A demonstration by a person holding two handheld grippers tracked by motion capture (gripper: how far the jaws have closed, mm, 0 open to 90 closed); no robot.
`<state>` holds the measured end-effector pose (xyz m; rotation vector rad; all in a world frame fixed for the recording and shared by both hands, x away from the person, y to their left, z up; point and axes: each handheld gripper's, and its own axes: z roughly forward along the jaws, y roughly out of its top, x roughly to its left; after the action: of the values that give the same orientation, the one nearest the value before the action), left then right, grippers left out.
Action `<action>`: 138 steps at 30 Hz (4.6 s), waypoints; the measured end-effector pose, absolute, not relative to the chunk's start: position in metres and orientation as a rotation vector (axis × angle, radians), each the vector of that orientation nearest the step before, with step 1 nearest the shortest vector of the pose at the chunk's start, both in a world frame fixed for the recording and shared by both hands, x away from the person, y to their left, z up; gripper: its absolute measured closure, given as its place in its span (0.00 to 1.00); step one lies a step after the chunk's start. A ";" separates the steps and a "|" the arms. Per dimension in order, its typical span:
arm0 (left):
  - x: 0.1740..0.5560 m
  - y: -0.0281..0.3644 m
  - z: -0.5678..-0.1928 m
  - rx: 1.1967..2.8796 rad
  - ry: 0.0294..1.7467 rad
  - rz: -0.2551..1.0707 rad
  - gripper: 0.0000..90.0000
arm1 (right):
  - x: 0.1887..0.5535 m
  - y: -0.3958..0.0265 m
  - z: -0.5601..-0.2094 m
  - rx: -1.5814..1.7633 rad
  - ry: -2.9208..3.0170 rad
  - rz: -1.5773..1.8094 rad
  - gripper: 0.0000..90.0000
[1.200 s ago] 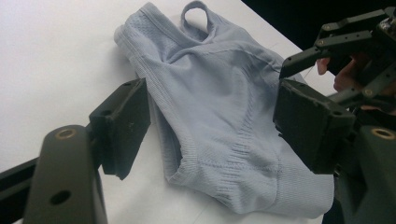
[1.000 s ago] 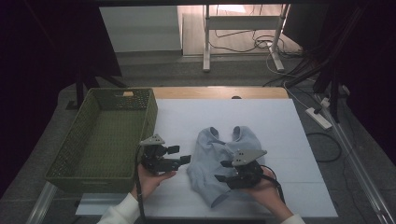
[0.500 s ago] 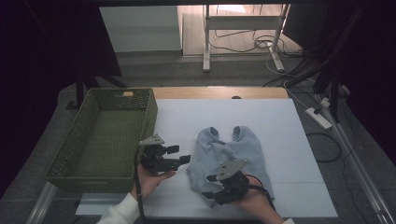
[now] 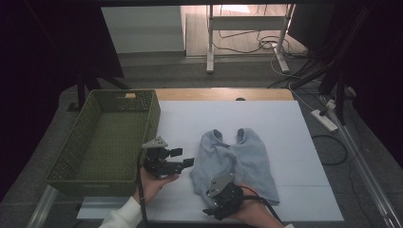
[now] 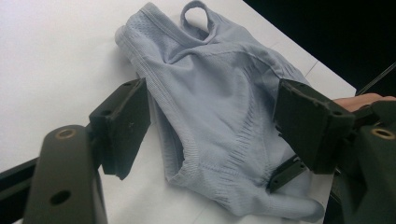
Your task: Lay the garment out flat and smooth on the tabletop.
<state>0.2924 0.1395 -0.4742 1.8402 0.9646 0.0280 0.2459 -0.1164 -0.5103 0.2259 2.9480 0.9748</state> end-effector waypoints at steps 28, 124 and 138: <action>0.293 0.141 -0.473 1.833 0.965 0.030 0.30 | 0.262 -0.127 -0.499 0.360 2.891 1.092 0.93; 0.290 0.143 -0.465 1.808 0.951 0.037 0.30 | 0.303 -0.289 -0.491 1.017 2.433 0.798 0.95; 0.290 0.141 -0.466 1.811 0.951 0.036 0.30 | 0.292 -0.278 -0.471 0.971 2.349 1.052 0.67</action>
<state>0.2904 0.1415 -0.4664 1.8107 0.9509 0.0364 0.2917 -0.2777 -0.4711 0.9709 2.3490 1.0516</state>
